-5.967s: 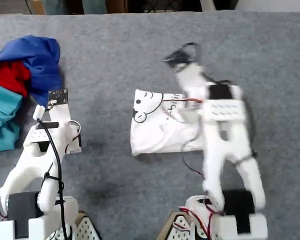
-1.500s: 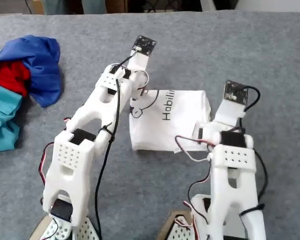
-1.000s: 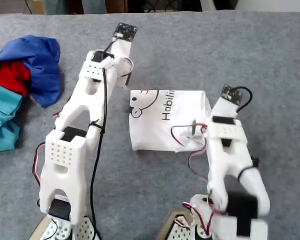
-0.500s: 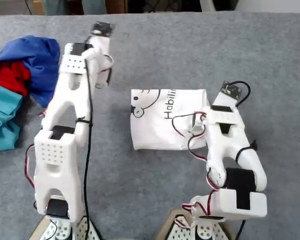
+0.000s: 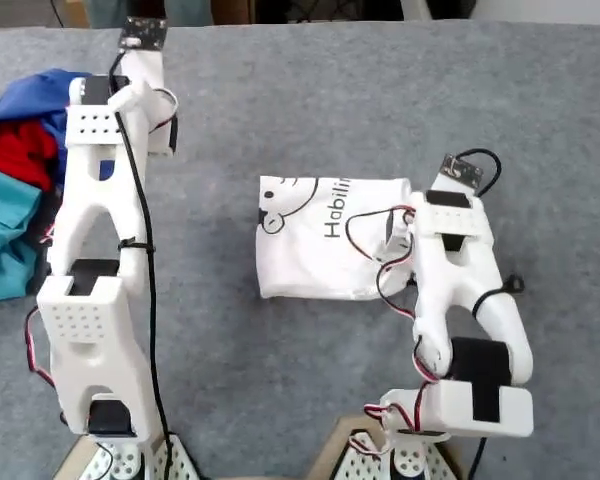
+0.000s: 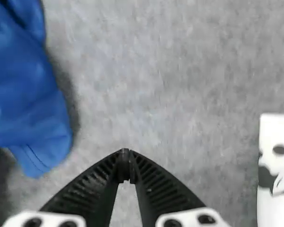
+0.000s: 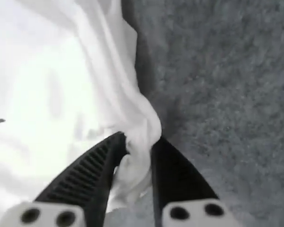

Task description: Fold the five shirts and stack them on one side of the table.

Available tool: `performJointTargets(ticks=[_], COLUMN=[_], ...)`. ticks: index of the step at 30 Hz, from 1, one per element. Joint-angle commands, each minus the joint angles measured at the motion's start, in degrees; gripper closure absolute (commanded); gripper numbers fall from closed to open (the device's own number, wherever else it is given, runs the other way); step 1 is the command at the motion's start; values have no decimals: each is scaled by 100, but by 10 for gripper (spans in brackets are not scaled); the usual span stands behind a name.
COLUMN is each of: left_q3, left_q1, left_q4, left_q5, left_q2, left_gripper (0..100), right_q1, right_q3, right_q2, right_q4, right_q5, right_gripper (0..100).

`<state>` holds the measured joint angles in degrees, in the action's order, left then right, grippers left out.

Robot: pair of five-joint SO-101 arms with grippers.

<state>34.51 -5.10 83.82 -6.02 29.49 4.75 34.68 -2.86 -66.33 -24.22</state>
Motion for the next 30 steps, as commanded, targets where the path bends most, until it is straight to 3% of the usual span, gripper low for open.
performJointTargets(ticks=[1, 9, 19, 30], left_q3=[-884, -3064, -3644, -3670], left_q1=[-75, -101, -101, 215], left_q4=[-607, -2057, -2523, -2409], left_q5=[-26, -26, 0, 26], left_q2=[-352, -404, -404, -360], left_gripper=[972, 972, 972, 972], right_q1=[-62, -44, -35, 545], right_q3=[-259, -251, -488, -3240], right_q2=[-303, 154, 813, 576], right_q4=[-281, -9, 281, -580], right_q5=[105, 105, 141, 1618], right_gripper=[947, 946, 985, 985])
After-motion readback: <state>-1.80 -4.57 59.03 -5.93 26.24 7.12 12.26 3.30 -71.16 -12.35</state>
